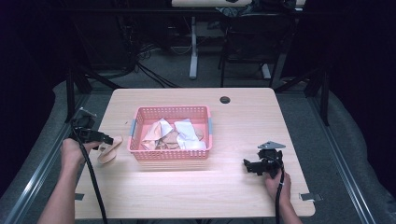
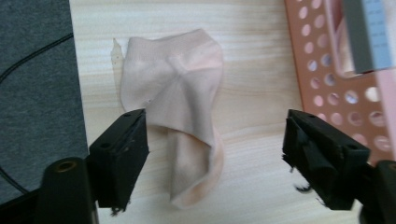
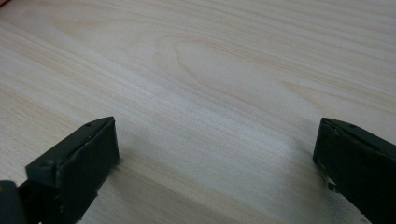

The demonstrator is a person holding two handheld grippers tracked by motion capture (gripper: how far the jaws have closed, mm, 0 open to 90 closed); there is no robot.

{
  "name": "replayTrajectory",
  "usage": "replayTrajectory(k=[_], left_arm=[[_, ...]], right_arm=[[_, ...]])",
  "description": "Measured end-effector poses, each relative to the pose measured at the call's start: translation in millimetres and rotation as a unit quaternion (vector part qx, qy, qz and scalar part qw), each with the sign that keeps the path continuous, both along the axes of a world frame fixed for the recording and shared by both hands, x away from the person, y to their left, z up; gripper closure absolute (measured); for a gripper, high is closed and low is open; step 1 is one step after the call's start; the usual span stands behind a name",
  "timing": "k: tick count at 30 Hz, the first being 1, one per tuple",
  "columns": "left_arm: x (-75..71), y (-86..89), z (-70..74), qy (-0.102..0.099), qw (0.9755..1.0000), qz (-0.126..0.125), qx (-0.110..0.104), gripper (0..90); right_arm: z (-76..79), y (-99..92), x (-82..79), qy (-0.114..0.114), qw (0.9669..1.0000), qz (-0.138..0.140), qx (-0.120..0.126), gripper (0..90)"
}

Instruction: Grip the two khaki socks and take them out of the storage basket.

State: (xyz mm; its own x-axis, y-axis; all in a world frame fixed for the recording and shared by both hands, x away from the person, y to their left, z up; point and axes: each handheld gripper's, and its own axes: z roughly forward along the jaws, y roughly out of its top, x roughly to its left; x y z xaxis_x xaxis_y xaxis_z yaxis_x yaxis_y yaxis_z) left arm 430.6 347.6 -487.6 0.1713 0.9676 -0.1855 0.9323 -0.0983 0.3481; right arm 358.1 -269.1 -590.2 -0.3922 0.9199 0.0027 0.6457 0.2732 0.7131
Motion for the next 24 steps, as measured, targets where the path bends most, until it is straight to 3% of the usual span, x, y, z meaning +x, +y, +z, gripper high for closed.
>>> replayTrajectory(k=[4, 14, 24], left_arm=[[1.0, -6.8, 14.0, 0.005, 0.9998, -0.019, 0.003, 16.4], [2.5, -21.0, 46.0, -0.023, 0.9992, -0.033, 0.007, 2.1], [10.1, -55.5, 70.9, -0.056, 0.9959, -0.071, 0.008, 0.3]], right_arm=[[0.0, 0.0, -0.1, 0.0, 1.0, 0.0, -0.001, 0.0], [0.0, -0.1, -0.1, 0.0, 1.0, 0.001, -0.001, 0.0], [0.3, -0.3, 0.0, 0.002, 1.0, 0.001, -0.002, 0.0]])
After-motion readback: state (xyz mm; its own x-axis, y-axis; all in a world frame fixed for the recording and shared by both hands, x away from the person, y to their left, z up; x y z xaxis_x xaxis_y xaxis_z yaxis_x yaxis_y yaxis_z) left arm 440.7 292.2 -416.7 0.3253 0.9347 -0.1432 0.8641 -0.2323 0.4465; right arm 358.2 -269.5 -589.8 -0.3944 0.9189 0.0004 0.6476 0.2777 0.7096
